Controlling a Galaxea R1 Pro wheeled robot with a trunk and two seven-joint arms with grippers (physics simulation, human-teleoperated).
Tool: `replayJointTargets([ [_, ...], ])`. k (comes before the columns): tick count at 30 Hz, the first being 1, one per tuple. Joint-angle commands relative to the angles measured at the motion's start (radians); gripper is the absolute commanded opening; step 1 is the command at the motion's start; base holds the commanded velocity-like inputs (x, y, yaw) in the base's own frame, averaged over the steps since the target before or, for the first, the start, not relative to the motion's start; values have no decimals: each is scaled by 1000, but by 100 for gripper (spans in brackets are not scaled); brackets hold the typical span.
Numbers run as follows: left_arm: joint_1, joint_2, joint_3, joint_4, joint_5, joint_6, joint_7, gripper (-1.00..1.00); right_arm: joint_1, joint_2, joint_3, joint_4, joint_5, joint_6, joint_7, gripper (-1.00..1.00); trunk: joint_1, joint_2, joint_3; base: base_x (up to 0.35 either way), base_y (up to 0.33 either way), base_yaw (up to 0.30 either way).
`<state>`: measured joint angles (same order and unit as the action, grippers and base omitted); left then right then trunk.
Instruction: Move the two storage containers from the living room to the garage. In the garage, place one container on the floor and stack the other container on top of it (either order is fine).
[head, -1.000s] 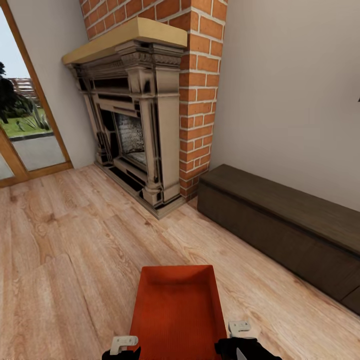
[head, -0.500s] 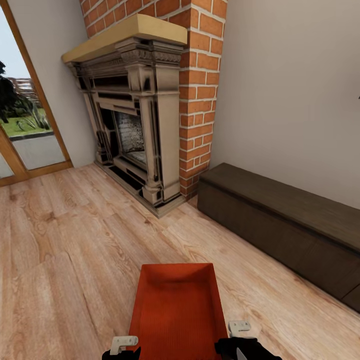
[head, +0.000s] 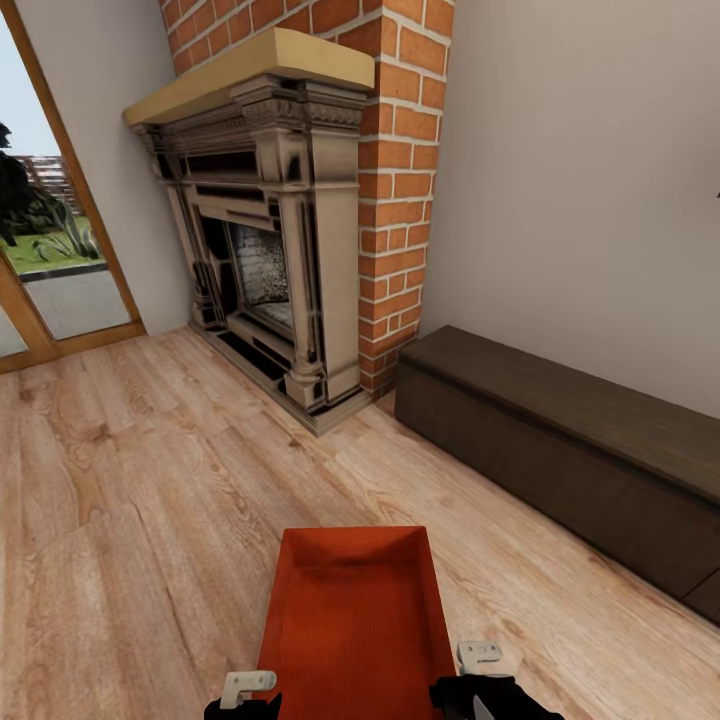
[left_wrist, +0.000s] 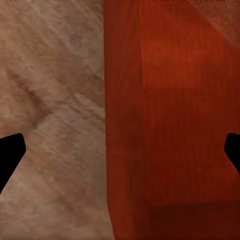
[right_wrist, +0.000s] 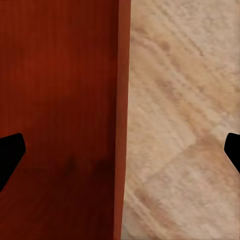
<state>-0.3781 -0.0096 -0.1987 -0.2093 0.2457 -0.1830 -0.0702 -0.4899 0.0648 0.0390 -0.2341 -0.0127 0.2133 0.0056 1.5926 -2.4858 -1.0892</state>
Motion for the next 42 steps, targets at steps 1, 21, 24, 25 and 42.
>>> replayJointTargets([
  [1,-1,0,-7,1,10,-4,-2,100,0,0,4,-2,-1,6,1,100,0,0,-1,0,0,0],
  [21,-1,1,-7,-2,10,-4,-2,-100,0,0,4,-4,-1,5,1,-100,0,0,-1,0,0,0],
  [24,-1,0,-7,-2,10,-4,-2,-100,0,-1,4,-5,-1,5,1,-100,0,0,-1,0,0,0],
  [25,-1,0,-7,-2,10,-4,-2,-100,1,-1,4,-6,-1,5,1,-100,0,0,-1,0,0,0],
  [42,-1,1,-7,0,10,-4,-2,-100,0,-8,4,-12,-2,-65,61,-100,-42,77,34,0,0,0],
])
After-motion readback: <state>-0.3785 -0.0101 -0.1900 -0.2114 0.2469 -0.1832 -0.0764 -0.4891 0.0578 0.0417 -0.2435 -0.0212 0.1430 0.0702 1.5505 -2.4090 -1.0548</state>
